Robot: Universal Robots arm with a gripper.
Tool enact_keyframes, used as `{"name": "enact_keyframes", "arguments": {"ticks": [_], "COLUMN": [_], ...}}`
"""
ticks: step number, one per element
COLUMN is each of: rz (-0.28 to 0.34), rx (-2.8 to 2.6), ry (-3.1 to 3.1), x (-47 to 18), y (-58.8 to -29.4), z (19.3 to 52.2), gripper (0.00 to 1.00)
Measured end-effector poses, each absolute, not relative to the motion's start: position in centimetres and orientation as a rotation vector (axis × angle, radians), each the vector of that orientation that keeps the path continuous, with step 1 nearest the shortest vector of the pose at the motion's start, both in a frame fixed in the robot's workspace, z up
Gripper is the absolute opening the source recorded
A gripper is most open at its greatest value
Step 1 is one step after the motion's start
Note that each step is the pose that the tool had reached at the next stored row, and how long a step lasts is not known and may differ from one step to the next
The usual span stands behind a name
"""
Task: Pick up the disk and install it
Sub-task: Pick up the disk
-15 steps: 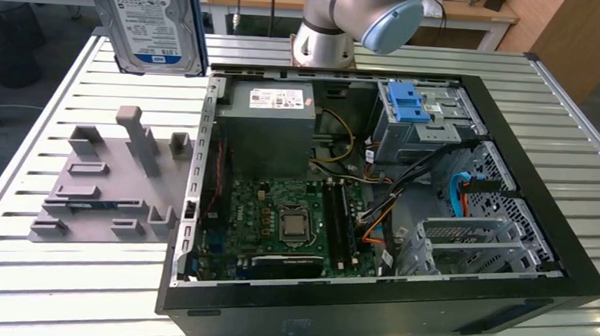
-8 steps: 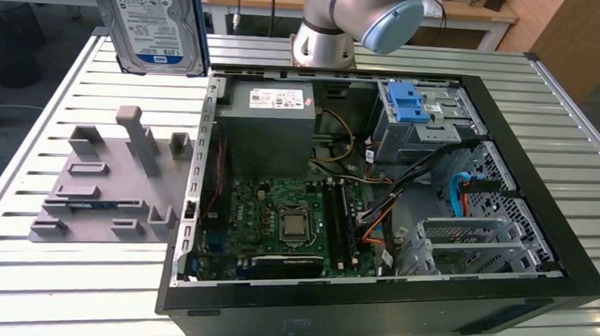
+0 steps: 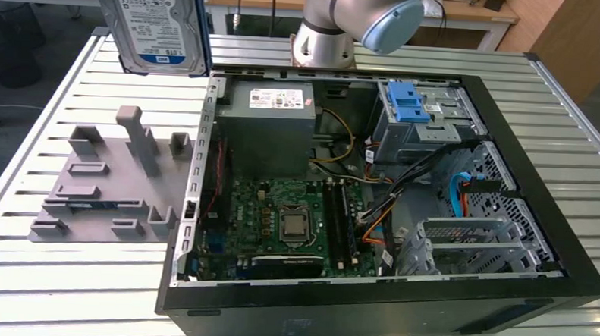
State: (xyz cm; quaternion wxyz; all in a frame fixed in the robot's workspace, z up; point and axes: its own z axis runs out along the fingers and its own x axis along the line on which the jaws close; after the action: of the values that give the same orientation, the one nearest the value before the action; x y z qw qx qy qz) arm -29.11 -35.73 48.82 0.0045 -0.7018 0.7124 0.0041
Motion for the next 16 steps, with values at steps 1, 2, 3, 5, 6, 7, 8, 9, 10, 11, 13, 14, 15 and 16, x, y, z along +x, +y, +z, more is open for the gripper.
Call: {"name": "enact_keyframes", "arguments": {"ticks": [1, 2, 3, 5, 6, 7, 8, 9, 10, 11, 13, 14, 15, 16], "rz": [0.013, 0.013, 0.013, 0.013, 0.013, 0.013, 0.013, 0.013, 0.013, 0.013, 0.013, 0.013, 0.013, 0.013], "rx": [-2.198, -2.198, -2.198, -2.198, -2.198, -2.198, -2.198, -2.198, -2.199, -2.199, -2.199, -2.198, -2.199, -2.198], "ry": [2.232, 2.232, 2.232, 2.232, 2.232, 2.232, 2.232, 2.232, 2.232, 2.232, 2.232, 2.232, 2.232, 2.232], "x": [-29.07, -29.04, -29.0, -28.93, -28.9, -28.86, -28.83, -28.8, -28.76, -28.73, -28.66, -28.62, -28.58, -28.54], "y": [-35.73, -35.73, -35.73, -35.73, -35.73, -35.73, -35.73, -35.73, -35.73, -35.73, -35.73, -35.73, -35.73, -35.73], "z": [48.83, 48.83, 48.82, 48.82, 48.83, 48.83, 48.82, 48.82, 48.83, 48.83, 48.82, 48.82, 48.82, 48.82], "gripper": [0.36, 0.36, 0.36, 0.36, 0.36, 0.36, 0.36, 0.36, 0.36, 0.36, 0.36, 0.36, 0.36, 0.36]}}
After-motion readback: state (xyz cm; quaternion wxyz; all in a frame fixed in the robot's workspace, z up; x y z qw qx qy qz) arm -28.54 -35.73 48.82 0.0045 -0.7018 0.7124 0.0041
